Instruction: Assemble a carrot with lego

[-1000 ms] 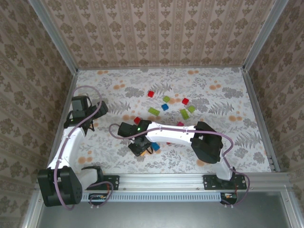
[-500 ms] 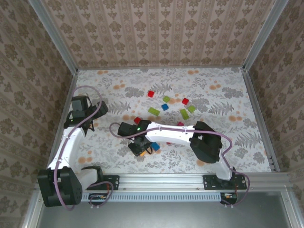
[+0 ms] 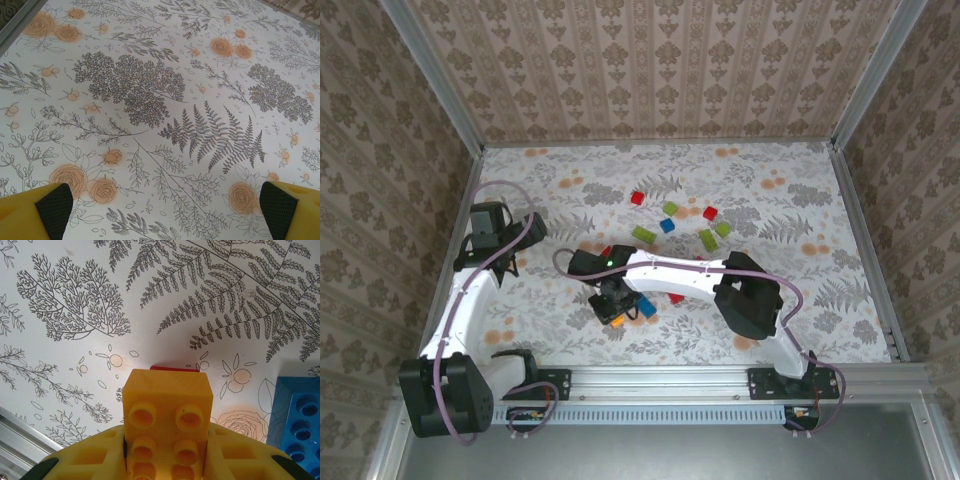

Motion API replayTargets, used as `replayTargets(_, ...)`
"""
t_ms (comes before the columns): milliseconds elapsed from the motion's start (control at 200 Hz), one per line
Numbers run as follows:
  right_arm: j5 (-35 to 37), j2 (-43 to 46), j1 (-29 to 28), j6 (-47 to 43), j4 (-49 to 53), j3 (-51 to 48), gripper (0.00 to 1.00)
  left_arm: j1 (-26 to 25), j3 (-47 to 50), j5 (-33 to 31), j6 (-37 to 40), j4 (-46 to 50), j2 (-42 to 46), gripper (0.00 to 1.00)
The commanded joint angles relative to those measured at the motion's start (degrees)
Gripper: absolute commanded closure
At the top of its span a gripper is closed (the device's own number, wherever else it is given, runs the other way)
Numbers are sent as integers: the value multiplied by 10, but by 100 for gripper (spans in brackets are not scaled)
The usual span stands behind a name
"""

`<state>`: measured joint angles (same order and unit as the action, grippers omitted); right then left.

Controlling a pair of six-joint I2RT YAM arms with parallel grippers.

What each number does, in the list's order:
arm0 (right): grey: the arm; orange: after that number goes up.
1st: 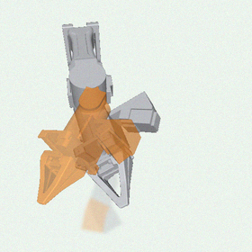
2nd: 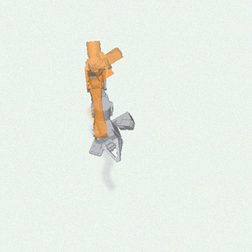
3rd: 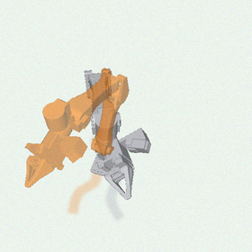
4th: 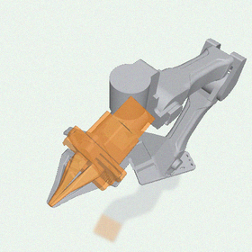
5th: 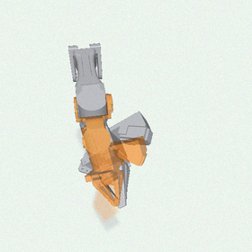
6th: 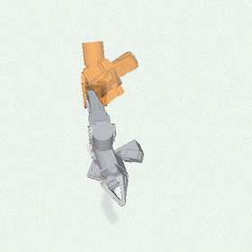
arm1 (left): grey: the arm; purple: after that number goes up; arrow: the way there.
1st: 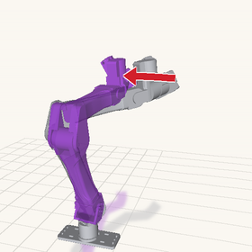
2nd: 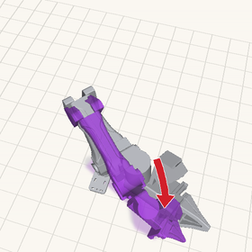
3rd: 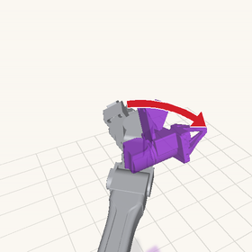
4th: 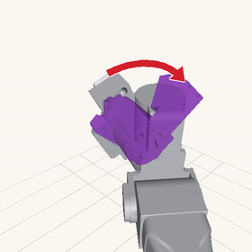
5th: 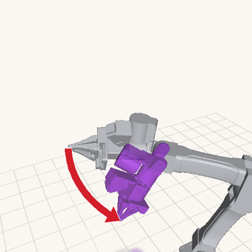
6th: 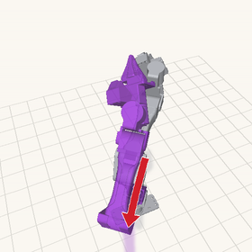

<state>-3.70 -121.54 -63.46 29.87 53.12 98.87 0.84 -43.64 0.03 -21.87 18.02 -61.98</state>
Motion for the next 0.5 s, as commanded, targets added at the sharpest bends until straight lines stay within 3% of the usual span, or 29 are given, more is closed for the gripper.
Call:
replayTargets(0, -4, -49, -1, 12, 27, -15, 68, -1, -15, -2, 0, 8, 8, 0)
replayTargets(495, 4, -122, -17, -51, 124, 11, 68, -1, -14, -5, 1, 9, 13, 0)
